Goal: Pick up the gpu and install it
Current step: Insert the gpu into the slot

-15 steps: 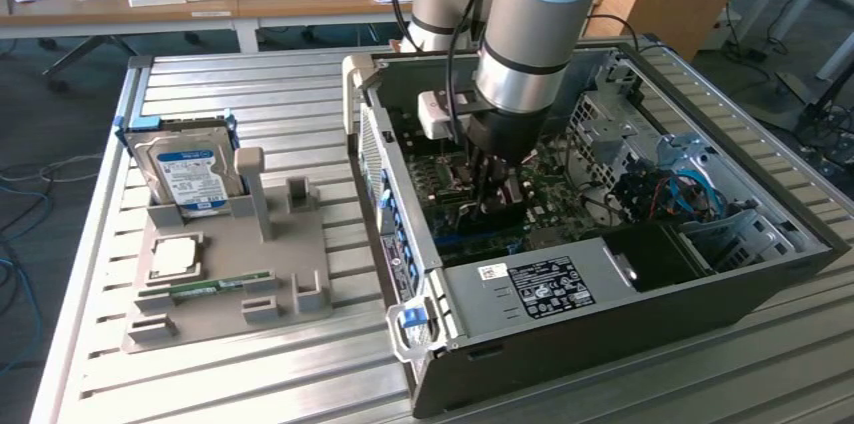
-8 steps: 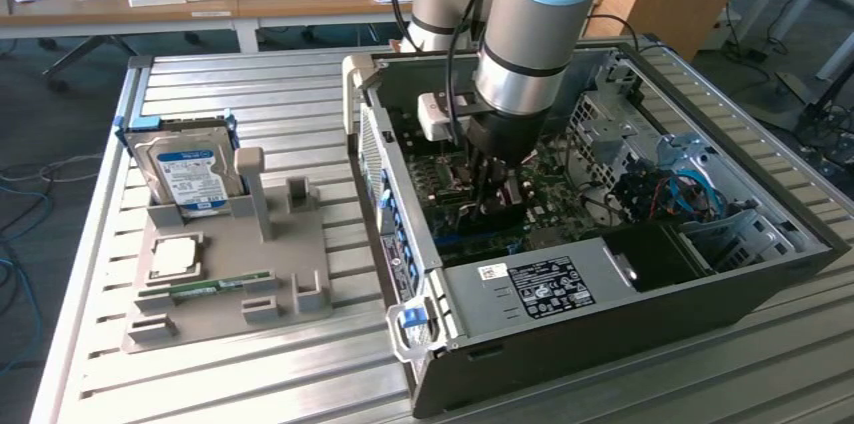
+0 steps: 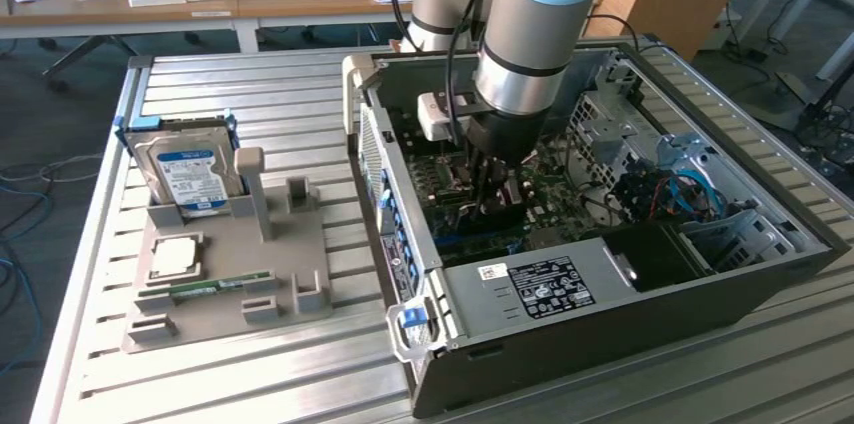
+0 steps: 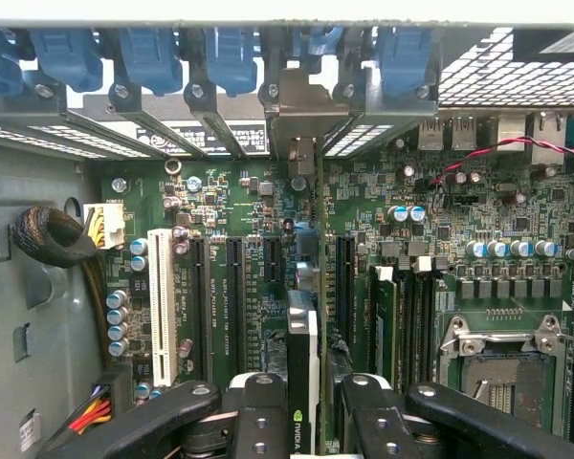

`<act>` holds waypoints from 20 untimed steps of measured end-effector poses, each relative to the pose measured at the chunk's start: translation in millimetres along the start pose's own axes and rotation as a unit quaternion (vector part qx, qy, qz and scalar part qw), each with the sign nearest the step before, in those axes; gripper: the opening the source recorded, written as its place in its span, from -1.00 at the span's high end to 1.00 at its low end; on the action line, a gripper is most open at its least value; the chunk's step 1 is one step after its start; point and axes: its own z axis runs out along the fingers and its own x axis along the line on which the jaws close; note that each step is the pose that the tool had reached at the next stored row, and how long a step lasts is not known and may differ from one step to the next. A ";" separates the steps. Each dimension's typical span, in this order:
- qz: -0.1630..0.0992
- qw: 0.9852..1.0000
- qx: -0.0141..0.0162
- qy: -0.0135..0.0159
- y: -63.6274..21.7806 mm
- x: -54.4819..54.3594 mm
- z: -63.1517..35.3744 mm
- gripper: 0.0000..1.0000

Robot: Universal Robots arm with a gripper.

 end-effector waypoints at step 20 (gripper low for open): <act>0.000 1.000 0.000 0.000 0.0 0.0 0.0 -0.49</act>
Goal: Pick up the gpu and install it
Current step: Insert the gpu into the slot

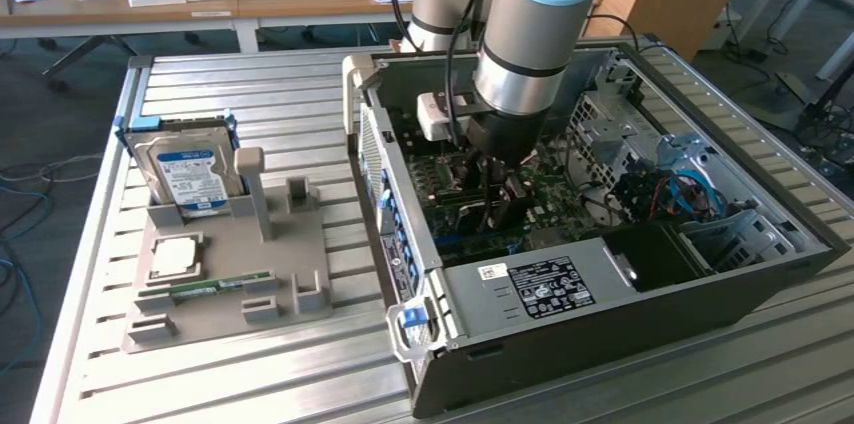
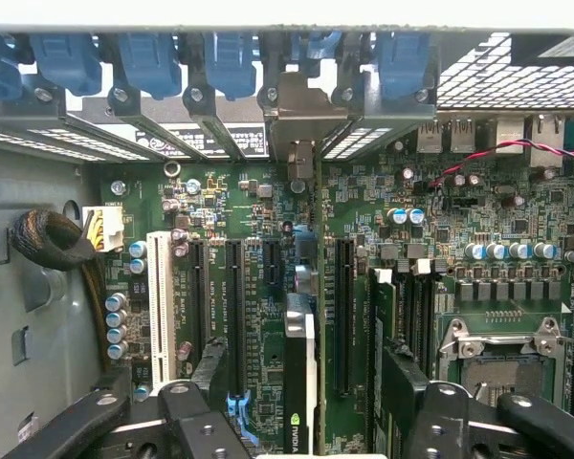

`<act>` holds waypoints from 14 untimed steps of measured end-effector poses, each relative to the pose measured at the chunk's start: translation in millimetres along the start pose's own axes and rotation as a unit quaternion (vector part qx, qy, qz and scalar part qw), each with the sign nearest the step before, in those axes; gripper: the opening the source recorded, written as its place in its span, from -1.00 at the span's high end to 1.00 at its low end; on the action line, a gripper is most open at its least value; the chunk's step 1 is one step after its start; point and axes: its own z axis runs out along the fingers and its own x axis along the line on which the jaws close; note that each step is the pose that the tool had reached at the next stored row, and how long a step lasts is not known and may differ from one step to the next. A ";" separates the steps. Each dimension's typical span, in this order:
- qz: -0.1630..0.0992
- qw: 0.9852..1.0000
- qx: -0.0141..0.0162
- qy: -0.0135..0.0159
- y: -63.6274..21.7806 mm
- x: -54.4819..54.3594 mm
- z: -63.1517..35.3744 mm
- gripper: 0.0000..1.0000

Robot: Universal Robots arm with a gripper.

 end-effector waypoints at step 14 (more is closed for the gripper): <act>0.000 1.000 0.000 0.000 -0.1 -0.2 -7.7 -0.49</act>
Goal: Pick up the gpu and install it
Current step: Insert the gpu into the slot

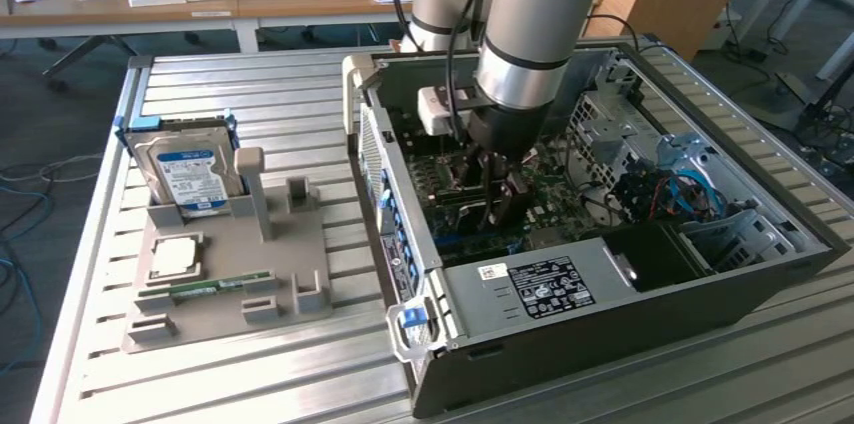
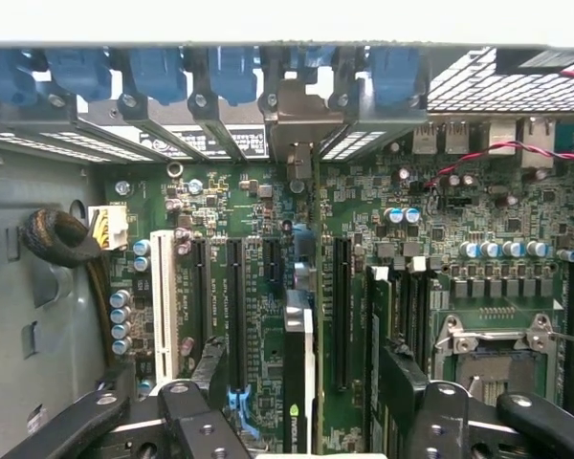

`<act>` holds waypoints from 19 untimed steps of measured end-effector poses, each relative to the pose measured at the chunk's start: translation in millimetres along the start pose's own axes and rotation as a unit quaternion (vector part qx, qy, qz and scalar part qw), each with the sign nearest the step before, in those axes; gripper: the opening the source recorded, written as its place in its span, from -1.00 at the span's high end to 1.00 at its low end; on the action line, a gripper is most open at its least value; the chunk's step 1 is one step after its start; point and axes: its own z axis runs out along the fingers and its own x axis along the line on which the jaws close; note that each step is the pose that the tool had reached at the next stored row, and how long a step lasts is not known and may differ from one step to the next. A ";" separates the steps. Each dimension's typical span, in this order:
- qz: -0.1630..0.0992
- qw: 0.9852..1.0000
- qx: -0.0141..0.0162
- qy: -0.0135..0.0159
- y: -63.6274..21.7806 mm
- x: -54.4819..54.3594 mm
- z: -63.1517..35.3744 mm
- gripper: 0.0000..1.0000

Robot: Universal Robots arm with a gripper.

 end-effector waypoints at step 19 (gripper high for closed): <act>0.000 1.000 0.000 0.000 -0.3 -1.0 -30.6 -0.49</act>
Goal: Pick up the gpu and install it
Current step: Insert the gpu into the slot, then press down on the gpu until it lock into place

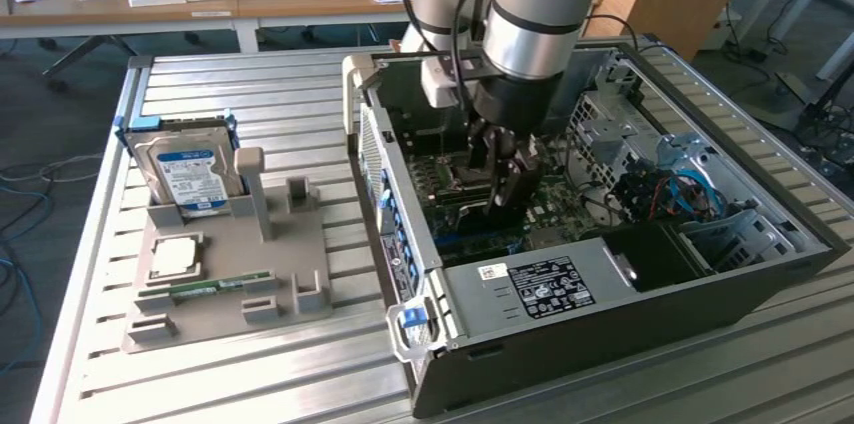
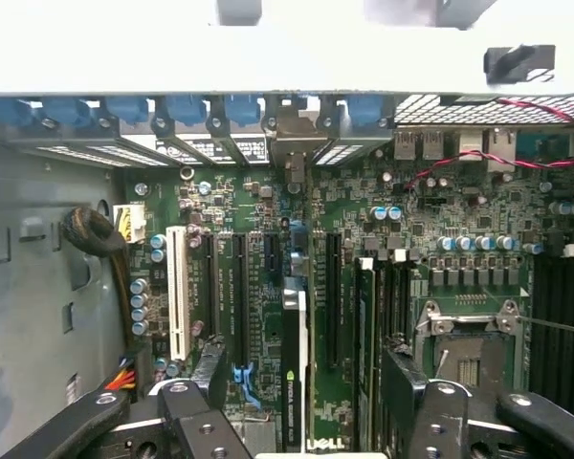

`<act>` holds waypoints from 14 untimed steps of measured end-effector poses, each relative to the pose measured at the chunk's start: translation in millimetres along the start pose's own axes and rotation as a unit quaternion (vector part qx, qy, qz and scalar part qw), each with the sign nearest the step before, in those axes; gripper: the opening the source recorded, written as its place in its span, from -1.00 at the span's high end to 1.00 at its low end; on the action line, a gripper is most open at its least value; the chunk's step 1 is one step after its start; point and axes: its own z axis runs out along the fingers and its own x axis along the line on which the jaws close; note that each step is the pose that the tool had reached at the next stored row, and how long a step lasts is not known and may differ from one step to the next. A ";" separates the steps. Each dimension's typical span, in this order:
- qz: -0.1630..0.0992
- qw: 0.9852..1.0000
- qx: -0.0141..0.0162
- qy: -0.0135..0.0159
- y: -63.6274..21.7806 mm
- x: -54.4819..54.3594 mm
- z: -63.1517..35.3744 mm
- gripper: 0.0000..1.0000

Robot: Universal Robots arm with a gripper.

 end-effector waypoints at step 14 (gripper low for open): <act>0.000 1.000 0.000 0.001 0.0 -0.3 -6.5 -0.49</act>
